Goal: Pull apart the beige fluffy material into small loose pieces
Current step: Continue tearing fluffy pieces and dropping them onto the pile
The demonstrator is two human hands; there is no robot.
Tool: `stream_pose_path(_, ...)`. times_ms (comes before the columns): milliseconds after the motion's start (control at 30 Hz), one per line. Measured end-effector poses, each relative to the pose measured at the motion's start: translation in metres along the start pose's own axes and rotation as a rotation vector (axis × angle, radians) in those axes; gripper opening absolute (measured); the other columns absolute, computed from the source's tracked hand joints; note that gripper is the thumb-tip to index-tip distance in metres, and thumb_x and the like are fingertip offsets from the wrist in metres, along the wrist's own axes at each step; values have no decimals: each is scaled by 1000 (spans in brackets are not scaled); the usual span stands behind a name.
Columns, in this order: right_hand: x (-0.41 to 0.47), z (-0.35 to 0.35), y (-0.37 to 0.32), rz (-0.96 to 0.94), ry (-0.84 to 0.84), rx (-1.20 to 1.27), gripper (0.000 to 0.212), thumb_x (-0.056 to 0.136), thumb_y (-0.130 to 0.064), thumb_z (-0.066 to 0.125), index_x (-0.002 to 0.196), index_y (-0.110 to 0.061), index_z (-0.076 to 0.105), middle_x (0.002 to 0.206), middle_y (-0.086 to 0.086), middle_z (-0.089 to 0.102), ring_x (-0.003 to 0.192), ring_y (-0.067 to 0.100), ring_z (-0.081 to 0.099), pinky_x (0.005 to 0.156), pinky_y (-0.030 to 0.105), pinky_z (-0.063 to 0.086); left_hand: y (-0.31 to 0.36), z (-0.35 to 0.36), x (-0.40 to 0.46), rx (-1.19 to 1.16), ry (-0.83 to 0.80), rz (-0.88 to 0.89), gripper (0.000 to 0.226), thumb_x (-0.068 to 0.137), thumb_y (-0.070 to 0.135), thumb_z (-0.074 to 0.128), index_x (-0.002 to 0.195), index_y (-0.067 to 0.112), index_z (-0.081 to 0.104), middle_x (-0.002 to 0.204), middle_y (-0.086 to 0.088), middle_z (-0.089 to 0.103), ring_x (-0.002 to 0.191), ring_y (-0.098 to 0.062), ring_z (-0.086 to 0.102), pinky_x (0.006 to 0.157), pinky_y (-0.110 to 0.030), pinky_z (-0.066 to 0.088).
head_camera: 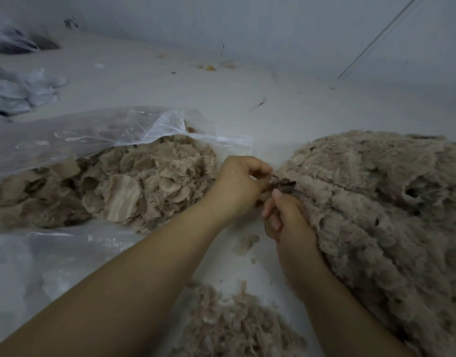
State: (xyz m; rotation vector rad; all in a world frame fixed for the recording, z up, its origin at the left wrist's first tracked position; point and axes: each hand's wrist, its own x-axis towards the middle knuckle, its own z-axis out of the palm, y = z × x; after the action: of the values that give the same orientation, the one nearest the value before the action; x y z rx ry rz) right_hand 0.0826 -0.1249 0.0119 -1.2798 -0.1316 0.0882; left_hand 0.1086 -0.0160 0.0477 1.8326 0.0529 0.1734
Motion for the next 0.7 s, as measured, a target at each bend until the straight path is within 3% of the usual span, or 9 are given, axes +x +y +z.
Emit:
stream_pose_path(67, 0, 0, -1, -42, 7, 2, 38, 102, -12, 38, 68, -8, 54, 43, -7, 31, 40, 4, 23, 40, 15, 23, -4, 0, -3, -97, 48, -30, 18, 89, -4, 64, 78, 10, 67, 63, -4, 60, 36, -4, 50, 36, -16, 39)
stream_pose_path(167, 2, 1, -4, -29, 21, 16, 28, 103, -9, 36, 98, -14, 63, 45, -9, 31, 40, 1, 25, 39, 13, 23, -12, -6, -10, -7, 43, 5, 19, 89, -1, 65, 72, 8, 66, 56, -6, 61, 34, -9, 50, 38, -18, 41)
stream_pose_path(300, 1, 4, -4, 10, 50, 2, 35, 104, -9, 37, 133, -21, 50, 51, -8, 31, 41, 1, 31, 43, 10, 30, -19, -18, -27, 73, 58, 54, 17, 88, 4, 68, 71, 5, 66, 50, 2, 60, 36, -11, 52, 41, -19, 42)
stream_pose_path(533, 1, 5, -3, 71, 87, -27, 39, 104, -14, 39, 142, -15, 45, 60, 1, 25, 42, 1, 30, 42, 10, 30, -25, -38, -48, 22, 54, 7, 20, 89, 3, 66, 69, 7, 65, 46, 0, 60, 33, -12, 51, 39, -17, 38)
stream_pose_path(700, 2, 6, -1, 82, 120, -27, 39, 103, -12, 41, 142, -12, 46, 57, -4, 30, 41, 1, 33, 42, 10, 29, -26, -46, -56, -78, 64, -57, 23, 90, 1, 64, 69, 8, 64, 54, -11, 63, 34, -18, 51, 35, -21, 36)
